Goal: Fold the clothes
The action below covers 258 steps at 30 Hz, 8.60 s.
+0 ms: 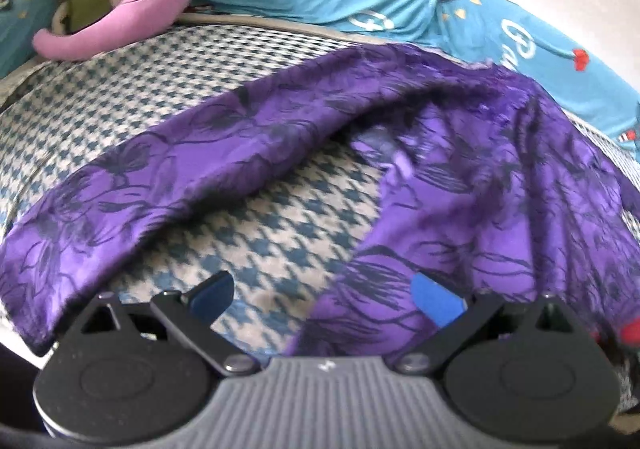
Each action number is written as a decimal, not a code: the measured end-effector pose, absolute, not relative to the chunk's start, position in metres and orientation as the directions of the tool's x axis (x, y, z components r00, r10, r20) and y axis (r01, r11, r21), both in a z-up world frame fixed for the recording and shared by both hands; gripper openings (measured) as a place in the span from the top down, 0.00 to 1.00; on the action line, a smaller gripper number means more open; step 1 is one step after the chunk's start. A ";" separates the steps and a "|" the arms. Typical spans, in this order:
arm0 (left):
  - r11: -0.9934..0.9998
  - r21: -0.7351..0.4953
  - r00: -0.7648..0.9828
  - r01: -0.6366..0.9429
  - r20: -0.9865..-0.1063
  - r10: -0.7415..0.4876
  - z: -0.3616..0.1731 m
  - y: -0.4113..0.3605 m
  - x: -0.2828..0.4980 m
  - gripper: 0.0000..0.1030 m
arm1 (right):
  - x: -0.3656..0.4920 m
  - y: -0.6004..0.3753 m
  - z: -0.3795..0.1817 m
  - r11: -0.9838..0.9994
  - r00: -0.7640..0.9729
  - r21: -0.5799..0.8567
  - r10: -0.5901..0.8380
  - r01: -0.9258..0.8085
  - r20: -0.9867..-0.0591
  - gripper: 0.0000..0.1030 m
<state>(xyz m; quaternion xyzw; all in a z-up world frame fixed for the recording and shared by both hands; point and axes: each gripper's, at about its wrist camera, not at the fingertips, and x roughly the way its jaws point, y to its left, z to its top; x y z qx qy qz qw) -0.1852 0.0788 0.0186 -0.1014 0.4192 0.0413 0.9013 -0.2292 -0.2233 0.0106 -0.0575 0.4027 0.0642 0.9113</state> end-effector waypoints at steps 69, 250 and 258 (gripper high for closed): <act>0.958 -0.176 0.635 -0.226 -0.773 0.007 0.021 0.105 -0.169 0.04 | -0.240 -0.163 0.044 0.952 0.743 -0.015 0.229 -0.306 -0.629 0.78; 0.991 -0.137 0.552 -0.011 -0.827 -0.108 0.023 0.060 -0.033 0.13 | -0.082 -0.362 0.078 0.973 0.785 0.136 -0.063 0.184 -0.616 0.71; 0.982 -0.181 0.552 -0.053 -0.825 -0.122 0.023 0.080 -0.028 0.12 | -0.076 -0.320 0.070 0.990 0.763 0.140 0.087 0.004 -0.640 0.71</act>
